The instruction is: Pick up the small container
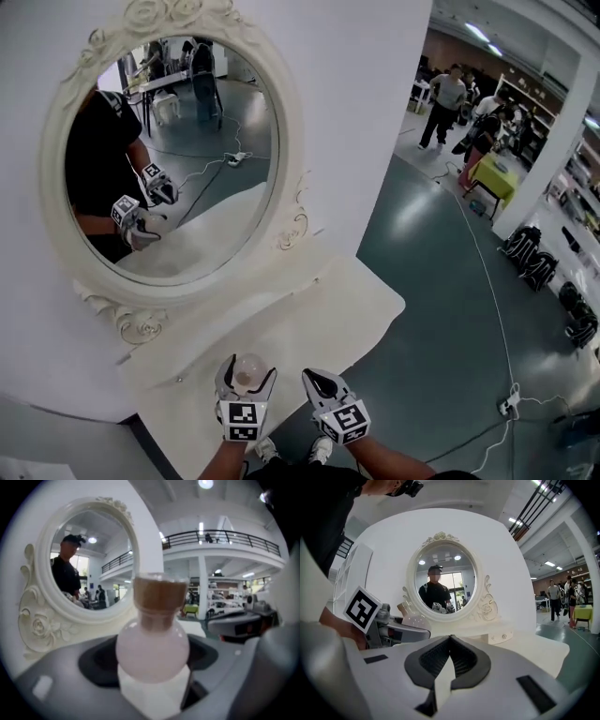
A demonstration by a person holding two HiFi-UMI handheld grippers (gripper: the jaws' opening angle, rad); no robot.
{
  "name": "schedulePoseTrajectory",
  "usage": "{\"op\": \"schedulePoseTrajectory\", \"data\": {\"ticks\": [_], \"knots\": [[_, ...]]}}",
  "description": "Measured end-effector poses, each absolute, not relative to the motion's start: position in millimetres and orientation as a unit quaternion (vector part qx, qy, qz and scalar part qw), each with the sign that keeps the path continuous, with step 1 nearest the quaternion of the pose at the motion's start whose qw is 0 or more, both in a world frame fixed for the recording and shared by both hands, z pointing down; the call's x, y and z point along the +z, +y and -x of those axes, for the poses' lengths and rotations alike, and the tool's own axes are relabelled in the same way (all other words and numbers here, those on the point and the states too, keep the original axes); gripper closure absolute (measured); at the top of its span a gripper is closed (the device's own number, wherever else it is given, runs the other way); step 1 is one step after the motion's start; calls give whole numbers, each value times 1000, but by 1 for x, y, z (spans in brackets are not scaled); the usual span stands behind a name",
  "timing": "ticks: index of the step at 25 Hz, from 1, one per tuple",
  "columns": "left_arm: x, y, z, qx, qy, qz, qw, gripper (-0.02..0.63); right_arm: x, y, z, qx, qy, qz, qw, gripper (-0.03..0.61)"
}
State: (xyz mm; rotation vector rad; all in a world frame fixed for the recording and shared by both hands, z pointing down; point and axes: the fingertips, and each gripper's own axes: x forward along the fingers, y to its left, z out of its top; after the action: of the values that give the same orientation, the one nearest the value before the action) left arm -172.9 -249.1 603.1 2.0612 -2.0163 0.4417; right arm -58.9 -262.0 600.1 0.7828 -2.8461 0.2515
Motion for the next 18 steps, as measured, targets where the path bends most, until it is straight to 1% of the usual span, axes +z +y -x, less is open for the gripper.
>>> {"op": "schedulePoseTrajectory", "data": {"ticks": [5,8,13,18], "knots": [[560,-254,162,143,-684,-712,75,210,568,-268,56,53,-959,-268,80,572],[535,-253,160,127,-685,-714,60,210,543,-275,49,43,-957,-279,59,572],[504,-247,156,100,-687,-718,50,210,498,-280,40,32,-955,-295,13,572],[486,-240,150,81,-690,-718,41,210,464,-281,35,5,-955,-296,-11,572]]}}
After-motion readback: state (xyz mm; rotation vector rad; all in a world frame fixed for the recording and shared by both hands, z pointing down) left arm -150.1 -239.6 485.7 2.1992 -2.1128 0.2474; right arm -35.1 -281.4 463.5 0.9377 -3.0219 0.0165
